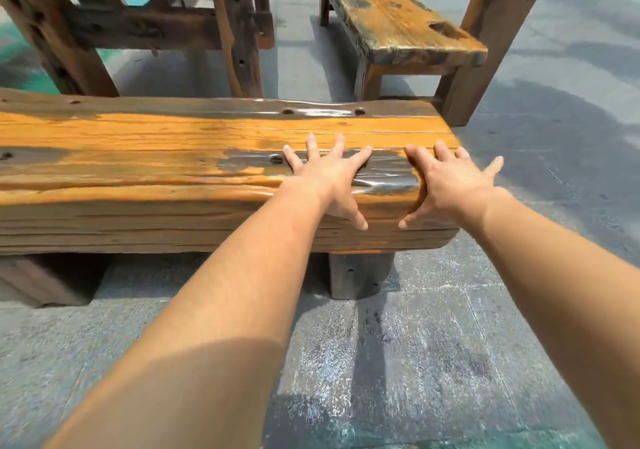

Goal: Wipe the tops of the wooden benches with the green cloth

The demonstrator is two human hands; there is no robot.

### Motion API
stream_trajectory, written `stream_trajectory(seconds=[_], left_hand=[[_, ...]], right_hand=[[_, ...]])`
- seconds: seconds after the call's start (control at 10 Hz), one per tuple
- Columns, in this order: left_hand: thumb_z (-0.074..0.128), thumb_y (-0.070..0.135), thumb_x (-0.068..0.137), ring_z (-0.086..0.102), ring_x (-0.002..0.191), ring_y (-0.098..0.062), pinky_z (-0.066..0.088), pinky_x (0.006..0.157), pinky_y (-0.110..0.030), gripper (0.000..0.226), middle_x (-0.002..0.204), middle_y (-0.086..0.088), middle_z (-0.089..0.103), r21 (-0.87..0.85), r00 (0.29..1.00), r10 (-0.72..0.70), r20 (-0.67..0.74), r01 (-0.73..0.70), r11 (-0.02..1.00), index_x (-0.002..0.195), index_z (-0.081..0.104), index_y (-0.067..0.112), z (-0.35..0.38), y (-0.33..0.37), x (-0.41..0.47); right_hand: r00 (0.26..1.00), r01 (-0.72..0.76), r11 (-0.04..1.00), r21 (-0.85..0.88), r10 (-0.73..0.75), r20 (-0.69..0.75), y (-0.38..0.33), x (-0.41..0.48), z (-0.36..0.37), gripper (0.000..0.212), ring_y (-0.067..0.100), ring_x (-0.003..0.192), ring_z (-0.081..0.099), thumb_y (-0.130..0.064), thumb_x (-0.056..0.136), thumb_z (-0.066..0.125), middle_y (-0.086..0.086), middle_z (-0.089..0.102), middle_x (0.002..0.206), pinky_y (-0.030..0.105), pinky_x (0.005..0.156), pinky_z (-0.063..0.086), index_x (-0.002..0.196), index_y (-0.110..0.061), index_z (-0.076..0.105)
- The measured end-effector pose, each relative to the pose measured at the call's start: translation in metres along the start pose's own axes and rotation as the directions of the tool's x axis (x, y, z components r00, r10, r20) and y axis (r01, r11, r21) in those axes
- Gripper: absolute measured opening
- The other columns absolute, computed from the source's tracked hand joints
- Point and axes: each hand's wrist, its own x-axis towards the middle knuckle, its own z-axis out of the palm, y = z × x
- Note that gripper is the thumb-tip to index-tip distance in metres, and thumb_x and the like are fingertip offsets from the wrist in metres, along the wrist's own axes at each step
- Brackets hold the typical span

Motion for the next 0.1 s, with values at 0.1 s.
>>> stream_trajectory(seconds=[0.1], left_hand=[[0.077, 0.081, 0.069, -0.015, 0.160, -0.034, -0.002, 0.123, -0.074, 0.135, 0.176, 0.003, -0.014, -0.146, 0.994, -0.011, 0.109, 0.027, 0.989, 0.164, -0.012, 0.044, -0.0352, -0.0328, -0.0170]], right_hand=[[0.995, -0.022, 0.976, -0.219, 0.042, 0.086, -0.0119, -0.0005, -0.0370, 0.134, 0.041, 0.151, 0.035, -0.103, 0.046, 0.064, 0.006, 0.046, 0.158, 0.089, 0.109, 0.003, 0.157, -0.038, 0.028]])
